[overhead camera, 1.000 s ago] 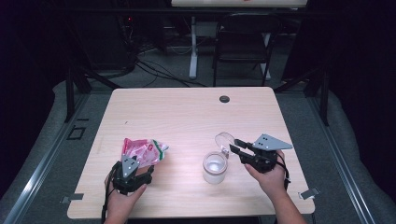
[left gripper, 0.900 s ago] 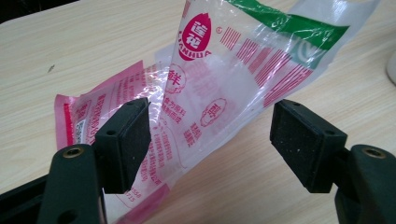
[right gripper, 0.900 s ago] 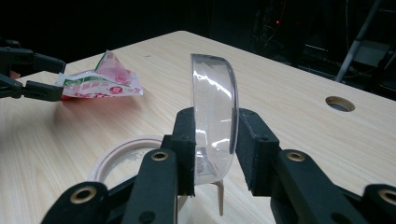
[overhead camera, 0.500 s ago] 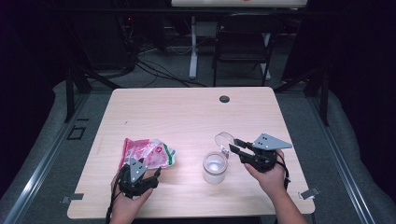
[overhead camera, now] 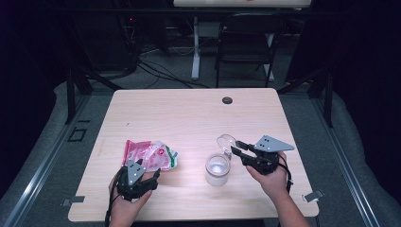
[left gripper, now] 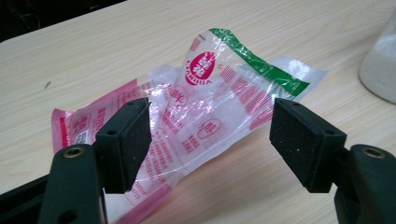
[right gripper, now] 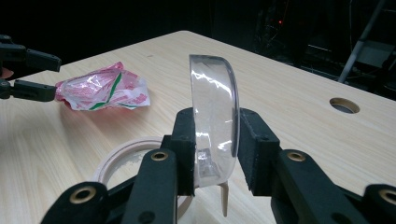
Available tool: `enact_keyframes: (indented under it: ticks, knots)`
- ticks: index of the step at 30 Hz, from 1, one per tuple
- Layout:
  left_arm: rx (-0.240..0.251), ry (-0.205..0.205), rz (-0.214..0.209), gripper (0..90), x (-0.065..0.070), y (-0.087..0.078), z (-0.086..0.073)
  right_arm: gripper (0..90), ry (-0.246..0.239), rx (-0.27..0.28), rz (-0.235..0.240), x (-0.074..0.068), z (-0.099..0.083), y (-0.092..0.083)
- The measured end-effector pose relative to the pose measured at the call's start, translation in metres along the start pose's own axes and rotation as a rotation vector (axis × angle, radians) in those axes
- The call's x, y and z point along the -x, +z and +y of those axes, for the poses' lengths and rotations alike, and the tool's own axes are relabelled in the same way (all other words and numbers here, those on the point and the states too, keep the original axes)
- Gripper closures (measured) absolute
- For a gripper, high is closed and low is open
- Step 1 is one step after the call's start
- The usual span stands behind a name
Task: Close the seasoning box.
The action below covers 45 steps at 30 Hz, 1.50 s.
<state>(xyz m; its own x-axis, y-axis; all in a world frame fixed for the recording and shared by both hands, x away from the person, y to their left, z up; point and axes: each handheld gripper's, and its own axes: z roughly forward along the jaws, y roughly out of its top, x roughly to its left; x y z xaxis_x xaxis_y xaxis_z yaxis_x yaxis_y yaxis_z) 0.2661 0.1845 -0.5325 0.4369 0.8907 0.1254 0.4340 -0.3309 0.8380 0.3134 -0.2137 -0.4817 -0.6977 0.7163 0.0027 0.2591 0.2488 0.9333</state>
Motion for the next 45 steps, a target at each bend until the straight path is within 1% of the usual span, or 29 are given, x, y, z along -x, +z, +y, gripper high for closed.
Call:
enact_keyframes:
  ticks: [2, 10, 15, 19, 22, 28, 31, 35, 38, 40, 45]
  knots:
    - [-0.002, -0.007, 0.005, 29.7, -0.002, -0.001, -0.001, 69.2, 0.0, -0.002, -0.001, 0.0, 0.0, 0.0]
    - [-0.002, -0.007, 0.009, 29.7, -0.003, -0.001, 0.0, 69.1, -0.007, -0.002, 0.003, -0.002, 0.0, 0.0]
    - [-0.002, -0.014, 0.01, 29.7, -0.004, -0.002, 0.0, 68.9, -0.008, -0.004, 0.0, -0.002, 0.0, 0.001]
    - [0.007, -0.016, 0.016, 29.7, -0.006, -0.004, 0.0, 68.6, -0.011, -0.003, 0.003, -0.004, 0.0, 0.001]
    - [0.011, -0.021, 0.019, 29.7, -0.007, -0.005, 0.0, 68.4, -0.022, -0.005, 0.0, -0.005, 0.001, 0.001]
    - [0.011, -0.016, 0.019, 29.7, -0.007, -0.004, 0.0, 67.7, -0.067, -0.02, -0.014, -0.011, 0.002, 0.002]
    - [0.01, -0.007, 0.022, 29.7, -0.006, -0.004, 0.0, 66.9, -0.087, -0.025, -0.02, -0.014, 0.003, 0.002]
    - [0.008, -0.004, 0.023, 29.7, -0.006, -0.004, 0.0, 64.4, -0.108, -0.032, -0.007, -0.019, 0.003, 0.004]
    - [0.008, -0.004, 0.022, 29.7, -0.006, -0.005, 0.0, 63.4, -0.134, -0.043, -0.008, -0.022, 0.003, 0.005]
    - [0.012, -0.004, 0.023, 29.7, -0.006, -0.004, 0.0, 62.8, -0.141, -0.044, -0.009, -0.023, 0.003, 0.005]
    - [0.01, -0.004, 0.02, 29.7, -0.006, -0.003, 0.001, 60.7, -0.184, -0.059, -0.012, -0.029, 0.002, 0.006]
